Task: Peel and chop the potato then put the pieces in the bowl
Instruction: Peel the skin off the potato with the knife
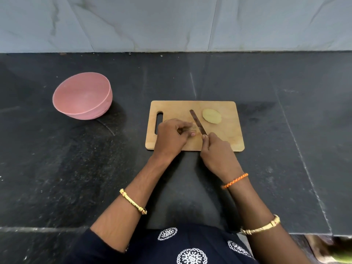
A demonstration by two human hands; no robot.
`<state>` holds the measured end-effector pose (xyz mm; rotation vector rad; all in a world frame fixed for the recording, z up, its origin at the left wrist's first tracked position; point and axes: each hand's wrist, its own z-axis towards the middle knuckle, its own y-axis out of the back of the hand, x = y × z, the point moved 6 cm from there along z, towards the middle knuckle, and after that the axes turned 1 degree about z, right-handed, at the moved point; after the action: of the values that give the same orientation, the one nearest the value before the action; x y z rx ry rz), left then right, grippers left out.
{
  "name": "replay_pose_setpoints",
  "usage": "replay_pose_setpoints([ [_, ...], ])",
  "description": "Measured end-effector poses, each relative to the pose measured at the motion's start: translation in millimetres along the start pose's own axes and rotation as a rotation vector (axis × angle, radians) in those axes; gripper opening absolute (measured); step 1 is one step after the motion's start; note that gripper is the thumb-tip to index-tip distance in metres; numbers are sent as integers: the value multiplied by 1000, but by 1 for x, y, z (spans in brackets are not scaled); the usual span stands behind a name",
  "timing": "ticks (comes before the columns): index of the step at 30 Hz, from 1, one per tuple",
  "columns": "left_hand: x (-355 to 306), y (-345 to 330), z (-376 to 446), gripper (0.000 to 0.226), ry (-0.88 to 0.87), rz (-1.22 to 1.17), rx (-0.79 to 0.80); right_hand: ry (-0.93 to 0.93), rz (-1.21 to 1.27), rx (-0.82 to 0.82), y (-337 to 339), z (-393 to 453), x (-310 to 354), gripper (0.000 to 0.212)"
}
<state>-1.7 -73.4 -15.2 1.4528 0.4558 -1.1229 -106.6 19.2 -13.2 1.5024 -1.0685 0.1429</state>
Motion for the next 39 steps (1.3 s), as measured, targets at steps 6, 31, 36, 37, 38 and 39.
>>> replay_pose_setpoints([
  [6, 3, -1, 2, 25, -1, -24, 17, 9, -18, -6, -7, 11, -1, 34],
  [31, 3, -2, -3, 23, -27, -2, -54, -50, -102, 65, -17, -3, -7, 28],
  [36, 3, -1, 0, 25, -17, -11, -21, -86, -109, 84, 0, -35, -19, 30],
  [37, 3, -1, 0, 25, -13, -17, -16, -76, -87, 66, 5, -38, -17, 30],
  [38, 3, 0, 0, 25, -7, -26, -11, -63, -63, 39, 9, -39, -15, 31],
  [39, 3, 0, 1, 25, 1, -32, -7, -47, -45, 15, 11, -36, -10, 31],
])
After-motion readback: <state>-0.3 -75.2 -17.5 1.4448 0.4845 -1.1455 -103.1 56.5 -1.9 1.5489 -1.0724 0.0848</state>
